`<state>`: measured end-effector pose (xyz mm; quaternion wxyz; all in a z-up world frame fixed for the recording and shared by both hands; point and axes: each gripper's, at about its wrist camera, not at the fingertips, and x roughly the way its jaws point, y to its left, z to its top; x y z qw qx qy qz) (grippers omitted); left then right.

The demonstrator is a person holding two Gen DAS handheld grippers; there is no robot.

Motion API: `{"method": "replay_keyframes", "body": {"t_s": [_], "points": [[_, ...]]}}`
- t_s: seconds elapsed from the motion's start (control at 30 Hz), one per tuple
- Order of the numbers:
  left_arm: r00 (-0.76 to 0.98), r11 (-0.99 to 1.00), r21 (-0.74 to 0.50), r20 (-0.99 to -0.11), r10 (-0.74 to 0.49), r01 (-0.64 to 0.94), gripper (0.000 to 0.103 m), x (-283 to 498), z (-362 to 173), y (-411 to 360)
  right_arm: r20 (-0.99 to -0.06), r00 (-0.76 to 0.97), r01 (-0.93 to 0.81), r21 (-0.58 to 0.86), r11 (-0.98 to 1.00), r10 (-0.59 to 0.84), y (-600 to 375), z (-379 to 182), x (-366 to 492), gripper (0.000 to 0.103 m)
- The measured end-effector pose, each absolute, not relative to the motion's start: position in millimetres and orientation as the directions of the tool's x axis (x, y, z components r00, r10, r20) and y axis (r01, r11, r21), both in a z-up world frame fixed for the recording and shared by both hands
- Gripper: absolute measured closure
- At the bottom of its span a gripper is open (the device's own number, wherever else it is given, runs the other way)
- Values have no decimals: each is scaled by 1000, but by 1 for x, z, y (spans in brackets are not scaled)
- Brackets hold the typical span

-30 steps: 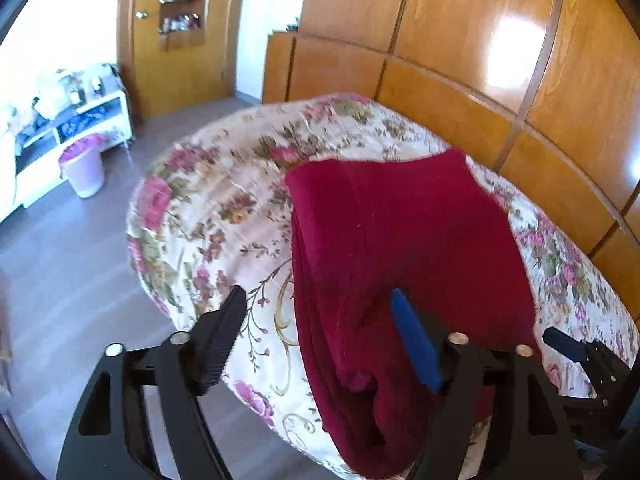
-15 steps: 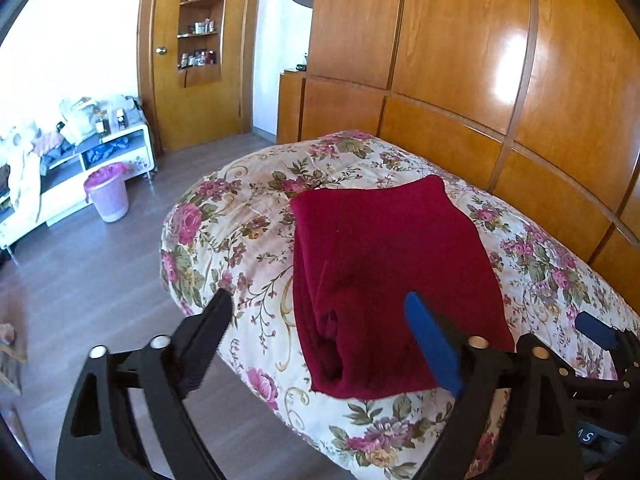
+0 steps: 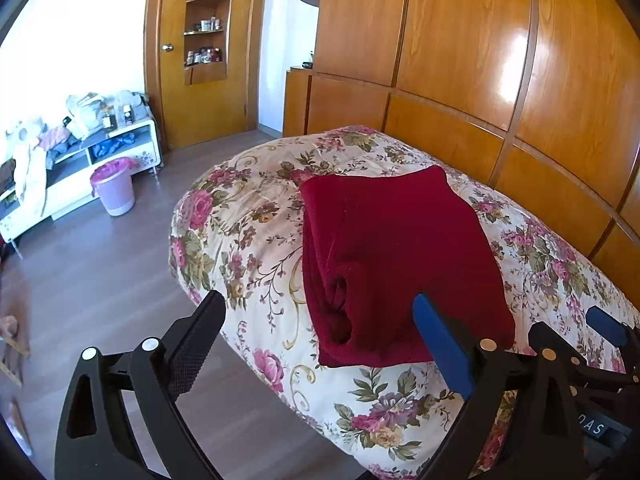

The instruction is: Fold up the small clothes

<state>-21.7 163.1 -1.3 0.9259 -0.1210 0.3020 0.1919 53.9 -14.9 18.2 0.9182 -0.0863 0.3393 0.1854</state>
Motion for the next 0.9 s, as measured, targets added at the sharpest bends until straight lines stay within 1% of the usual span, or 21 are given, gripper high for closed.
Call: {"method": "replay_keyframes", "body": {"t_s": [0.13, 0.17, 0.33, 0.7, 0.8, 0.9], "points": [[742, 897, -101, -606, 287, -429, 9, -24, -2, 164, -647, 708, -394, -28, 919, 284, -14, 21, 52, 3], [740, 896, -98, -606, 291, -432, 5, -25, -1, 165, -644, 709, -395, -27, 918, 286, -14, 22, 52, 3], [742, 893, -85, -595, 310, -442, 5, -27, 0, 163, -641, 710, -407, -35, 913, 291, -10, 23, 50, 3], [733, 895, -93, -613, 293, -436, 5, -28, 0, 163, -642, 708, -412, -37, 910, 294, -6, 22, 48, 3], [733, 893, -84, -607, 306, -443, 5, -31, 2, 161, -641, 709, -411, -37, 911, 294, -6, 22, 47, 3], [745, 893, -112, -602, 288, -436, 4, -34, 4, 162, -642, 708, -406, -29, 913, 294, -8, 22, 48, 3]]}}
